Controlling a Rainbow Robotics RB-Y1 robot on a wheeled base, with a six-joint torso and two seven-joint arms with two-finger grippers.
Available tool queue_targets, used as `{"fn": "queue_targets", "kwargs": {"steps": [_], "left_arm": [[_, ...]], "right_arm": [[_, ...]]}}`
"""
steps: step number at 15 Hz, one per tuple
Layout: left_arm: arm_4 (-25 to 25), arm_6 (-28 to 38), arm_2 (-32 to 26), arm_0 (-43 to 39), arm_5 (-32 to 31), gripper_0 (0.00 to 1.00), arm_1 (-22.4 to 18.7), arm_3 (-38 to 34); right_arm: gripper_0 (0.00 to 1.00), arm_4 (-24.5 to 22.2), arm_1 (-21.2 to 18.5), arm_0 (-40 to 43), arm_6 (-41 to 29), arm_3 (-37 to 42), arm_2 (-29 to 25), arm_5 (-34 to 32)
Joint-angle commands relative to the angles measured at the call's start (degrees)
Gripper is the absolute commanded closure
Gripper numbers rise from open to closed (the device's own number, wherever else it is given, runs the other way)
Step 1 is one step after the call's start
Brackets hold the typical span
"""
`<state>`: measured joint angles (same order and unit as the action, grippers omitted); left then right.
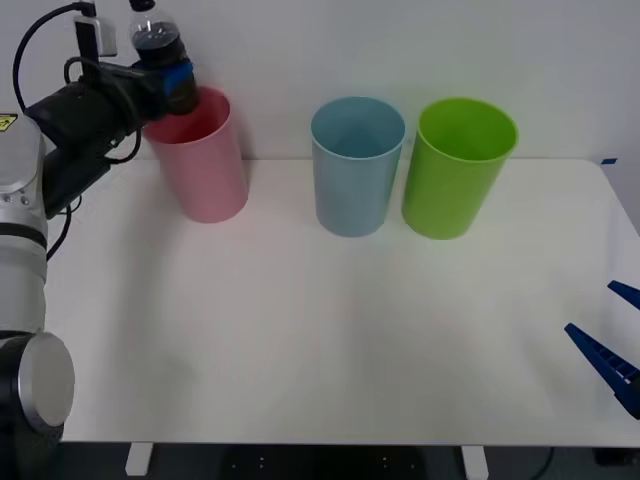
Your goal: Grasp the object on the table and drop it into the matching bin: aluminum can to the light blue bin, PET bottle to the pink bin.
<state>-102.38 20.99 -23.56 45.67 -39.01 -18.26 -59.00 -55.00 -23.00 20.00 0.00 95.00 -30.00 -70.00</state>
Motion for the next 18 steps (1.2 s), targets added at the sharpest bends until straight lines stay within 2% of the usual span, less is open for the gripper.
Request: {"fn": "queue_targets", "kwargs": {"steps": [1, 3, 4, 5, 6, 7, 12, 18], "left_arm": [[0.1, -0.1, 0.4, 0.3, 0.3, 0.99, 0.2, 0.5], [0.3, -0.2, 0.5, 0.3, 0.2, 0.97, 0.1, 0.5], [0.7, -0.2, 0.5, 0.3, 0.3, 0.91, 0.1, 0.5], [1.0, -0.2, 0.5, 0.3, 0.1, 0.79, 0.1, 0.5], [1.5, -0.3, 0.5, 0.2, 0.1, 0.1, 0.1, 0.5], [1.7, -0.3, 0.5, 0.3, 0.2, 0.0, 0.1, 0.5], [3.1, -0.3, 0.7, 0.0, -0.2, 0.0, 0.1, 0.5], [10.5, -1.7, 2.4, -3.4, -0.2, 0.0, -0.5, -1.1]], "right_arm": [[0.0, 0.0, 0.0, 0.0, 0.0, 0.0, 0.0, 0.0], [0.0, 0.0, 0.0, 0.0, 0.0, 0.0, 0.0, 0.0], [0.0, 0.0, 0.0, 0.0, 0.0, 0.0, 0.0, 0.0], [0.0, 0.0, 0.0, 0.0, 0.0, 0.0, 0.0, 0.0], [0.0, 0.0, 0.0, 0.0, 0.0, 0.0, 0.0, 0.0], [0.0, 0.0, 0.0, 0.0, 0.0, 0.0, 0.0, 0.0], [0.0, 0.0, 0.0, 0.0, 0.0, 0.0, 0.0, 0.0], [0.0, 0.0, 0.0, 0.0, 0.0, 0.0, 0.0, 0.0]]}}
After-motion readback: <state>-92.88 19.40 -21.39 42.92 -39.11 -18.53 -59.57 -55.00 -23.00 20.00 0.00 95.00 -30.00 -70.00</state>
